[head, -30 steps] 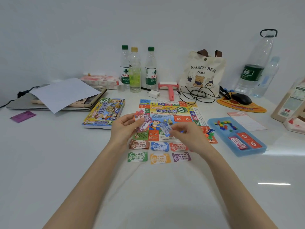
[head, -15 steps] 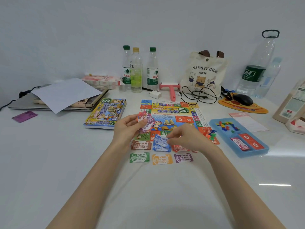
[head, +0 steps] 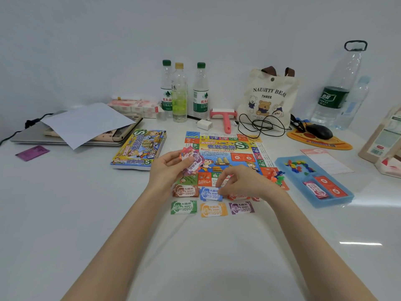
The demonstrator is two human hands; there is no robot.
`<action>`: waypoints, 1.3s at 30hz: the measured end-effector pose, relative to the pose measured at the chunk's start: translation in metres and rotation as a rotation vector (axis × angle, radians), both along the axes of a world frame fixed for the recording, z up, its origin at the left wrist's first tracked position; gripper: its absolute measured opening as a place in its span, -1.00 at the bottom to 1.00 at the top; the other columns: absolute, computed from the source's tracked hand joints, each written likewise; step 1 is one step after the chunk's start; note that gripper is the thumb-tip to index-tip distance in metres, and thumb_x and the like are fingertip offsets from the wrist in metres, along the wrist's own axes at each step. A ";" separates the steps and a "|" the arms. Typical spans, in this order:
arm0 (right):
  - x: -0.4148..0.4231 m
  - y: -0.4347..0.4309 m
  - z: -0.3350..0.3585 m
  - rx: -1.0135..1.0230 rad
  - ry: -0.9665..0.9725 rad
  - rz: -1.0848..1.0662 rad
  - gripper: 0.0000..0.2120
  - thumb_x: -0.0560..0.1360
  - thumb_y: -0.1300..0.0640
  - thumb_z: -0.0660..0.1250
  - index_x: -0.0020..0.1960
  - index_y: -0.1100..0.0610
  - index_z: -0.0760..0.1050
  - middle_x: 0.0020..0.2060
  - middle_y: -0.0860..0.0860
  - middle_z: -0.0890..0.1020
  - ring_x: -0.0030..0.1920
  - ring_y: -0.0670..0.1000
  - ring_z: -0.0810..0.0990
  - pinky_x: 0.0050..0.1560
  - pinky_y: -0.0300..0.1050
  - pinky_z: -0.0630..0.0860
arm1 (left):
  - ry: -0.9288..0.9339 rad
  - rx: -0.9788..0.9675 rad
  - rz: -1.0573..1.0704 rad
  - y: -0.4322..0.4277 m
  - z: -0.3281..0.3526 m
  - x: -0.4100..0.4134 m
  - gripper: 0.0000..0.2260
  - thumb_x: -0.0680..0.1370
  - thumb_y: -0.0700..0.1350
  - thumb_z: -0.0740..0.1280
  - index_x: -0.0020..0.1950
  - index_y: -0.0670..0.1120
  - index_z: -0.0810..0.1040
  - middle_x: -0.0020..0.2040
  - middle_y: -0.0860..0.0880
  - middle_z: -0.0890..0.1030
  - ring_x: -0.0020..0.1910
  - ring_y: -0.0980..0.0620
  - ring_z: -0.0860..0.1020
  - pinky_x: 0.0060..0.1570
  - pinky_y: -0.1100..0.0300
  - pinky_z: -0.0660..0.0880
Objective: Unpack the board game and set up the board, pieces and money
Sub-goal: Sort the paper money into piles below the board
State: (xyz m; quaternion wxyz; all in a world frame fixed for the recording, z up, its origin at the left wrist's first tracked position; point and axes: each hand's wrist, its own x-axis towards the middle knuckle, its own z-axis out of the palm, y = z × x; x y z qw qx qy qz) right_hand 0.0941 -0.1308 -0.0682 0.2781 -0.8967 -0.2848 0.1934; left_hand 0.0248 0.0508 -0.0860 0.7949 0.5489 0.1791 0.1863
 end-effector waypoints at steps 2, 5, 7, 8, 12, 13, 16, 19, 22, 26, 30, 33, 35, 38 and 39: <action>0.000 0.000 0.000 0.004 -0.021 0.006 -0.92 0.45 0.11 0.46 -0.13 -0.05 0.60 -0.16 -0.04 0.65 -0.21 -0.09 0.58 -0.16 -0.20 0.50 | 0.000 0.000 0.000 0.000 0.000 0.000 -0.75 0.41 -0.30 0.46 0.06 -0.16 0.57 -0.09 -0.08 0.68 -0.30 0.13 0.67 -0.41 0.32 0.54; 0.002 0.001 0.000 0.002 -0.059 -0.008 -0.93 0.45 0.10 0.45 -0.14 -0.06 0.60 -0.17 -0.06 0.63 -0.23 -0.12 0.55 -0.24 -0.25 0.43 | -0.007 0.000 -0.004 0.000 -0.001 0.000 -0.73 0.42 -0.30 0.46 0.10 -0.19 0.57 -0.08 -0.10 0.68 -0.31 0.13 0.66 -0.41 0.33 0.53; 0.003 0.002 -0.002 -0.002 -0.077 -0.016 -0.94 0.45 0.09 0.45 -0.14 -0.06 0.61 -0.22 -0.10 0.61 -0.24 -0.13 0.54 -0.25 -0.26 0.42 | -0.010 0.003 -0.004 0.000 -0.001 0.000 -0.73 0.42 -0.30 0.46 0.10 -0.19 0.57 -0.07 -0.10 0.68 -0.31 0.13 0.66 -0.40 0.34 0.53; 0.003 0.003 -0.004 -0.008 -0.089 -0.020 -0.95 0.45 0.08 0.45 -0.13 -0.06 0.61 -0.24 -0.11 0.59 -0.24 -0.13 0.54 -0.26 -0.25 0.43 | -0.011 0.003 -0.004 0.000 -0.001 0.000 -0.73 0.42 -0.30 0.46 0.10 -0.20 0.57 -0.06 -0.11 0.68 -0.31 0.13 0.66 -0.40 0.34 0.53; 0.003 0.004 -0.009 -0.038 -0.160 -0.062 -0.91 0.44 0.02 0.46 -0.06 -0.06 0.60 -0.22 -0.05 0.65 -0.22 -0.10 0.59 -0.17 -0.15 0.52 | -0.011 -0.001 -0.008 0.000 -0.001 0.000 -0.73 0.42 -0.31 0.46 0.10 -0.18 0.57 -0.07 -0.10 0.68 -0.30 0.12 0.66 -0.40 0.33 0.54; 0.002 0.003 -0.009 -0.034 -0.171 -0.063 -0.88 0.44 0.00 0.46 -0.03 -0.06 0.60 -0.20 -0.03 0.65 -0.23 -0.11 0.58 -0.18 -0.15 0.51 | -0.011 -0.002 -0.009 0.001 -0.001 0.000 -0.74 0.42 -0.31 0.45 0.10 -0.19 0.57 -0.07 -0.10 0.68 -0.30 0.12 0.66 -0.40 0.33 0.54; 0.000 -0.001 -0.005 -0.059 -0.169 0.027 -0.74 0.42 -0.01 0.47 0.10 -0.10 0.56 -0.17 -0.02 0.62 -0.33 -0.16 0.49 -0.28 -0.22 0.43 | -0.011 -0.004 -0.008 0.001 -0.001 0.000 -0.73 0.42 -0.31 0.45 0.10 -0.19 0.57 -0.06 -0.11 0.68 -0.30 0.12 0.66 -0.40 0.33 0.54; -0.003 -0.001 -0.002 -0.140 -0.193 0.126 -0.66 0.42 -0.03 0.46 0.19 -0.12 0.54 -0.11 0.01 0.60 -0.16 -0.06 0.57 -0.12 -0.10 0.51 | -0.005 -0.001 -0.001 0.001 -0.001 0.000 -0.73 0.42 -0.31 0.46 0.09 -0.18 0.57 -0.07 -0.10 0.68 -0.31 0.12 0.66 -0.41 0.33 0.54; -0.004 0.001 -0.001 -0.169 -0.208 0.163 -0.67 0.45 -0.04 0.43 0.21 -0.10 0.53 -0.05 0.04 0.58 -0.04 0.02 0.56 0.01 -0.02 0.51 | -0.005 -0.001 -0.003 0.000 -0.001 0.001 -0.73 0.42 -0.31 0.46 0.10 -0.18 0.57 -0.07 -0.11 0.68 -0.31 0.13 0.66 -0.40 0.33 0.54; -0.004 0.003 -0.001 -0.158 -0.224 0.160 -0.72 0.44 -0.03 0.44 0.14 -0.05 0.57 -0.06 0.07 0.59 -0.14 -0.02 0.52 -0.05 -0.03 0.50 | -0.006 -0.007 -0.004 0.001 -0.002 0.001 -0.73 0.42 -0.30 0.46 0.10 -0.18 0.57 -0.07 -0.10 0.68 -0.27 0.09 0.67 -0.38 0.31 0.55; -0.004 0.003 -0.004 -0.150 -0.250 0.137 -0.71 0.44 -0.04 0.44 0.14 -0.03 0.58 -0.07 0.01 0.56 -0.17 -0.08 0.48 -0.14 -0.14 0.47 | -0.007 -0.001 -0.008 0.001 -0.002 0.001 -0.74 0.42 -0.30 0.46 0.09 -0.17 0.57 -0.05 -0.12 0.68 -0.26 0.09 0.67 -0.39 0.31 0.55; -0.003 0.003 -0.004 -0.154 -0.269 0.124 -0.70 0.44 -0.05 0.45 0.15 -0.02 0.59 -0.10 -0.02 0.55 -0.18 -0.09 0.48 -0.15 -0.16 0.46 | -0.010 -0.005 -0.005 0.001 -0.002 0.001 -0.72 0.42 -0.30 0.46 0.10 -0.19 0.57 -0.04 -0.13 0.68 -0.28 0.10 0.67 -0.39 0.32 0.55; -0.004 0.003 -0.003 -0.132 -0.282 0.120 -0.69 0.43 -0.06 0.46 0.15 -0.04 0.59 -0.10 -0.02 0.56 -0.22 -0.10 0.48 -0.14 -0.13 0.48 | -0.013 -0.005 0.000 0.000 -0.001 0.001 -0.72 0.42 -0.31 0.46 0.11 -0.20 0.56 -0.05 -0.13 0.67 -0.32 0.12 0.66 -0.40 0.33 0.54; -0.006 0.004 -0.001 -0.107 -0.296 0.129 -0.69 0.41 -0.07 0.48 0.13 -0.06 0.59 -0.12 -0.03 0.56 -0.24 -0.10 0.48 -0.12 -0.07 0.51 | -0.014 -0.006 0.003 0.000 -0.002 0.001 -0.71 0.41 -0.31 0.46 0.12 -0.21 0.56 -0.04 -0.13 0.67 -0.32 0.12 0.66 -0.40 0.33 0.54; -0.007 0.004 0.000 -0.111 -0.301 0.134 -0.69 0.40 -0.07 0.48 0.12 -0.06 0.60 -0.13 -0.04 0.56 -0.24 -0.10 0.48 -0.13 -0.07 0.51 | -0.014 -0.009 0.004 0.000 -0.002 0.001 -0.70 0.41 -0.30 0.46 0.12 -0.21 0.56 -0.03 -0.13 0.67 -0.30 0.11 0.66 -0.39 0.32 0.54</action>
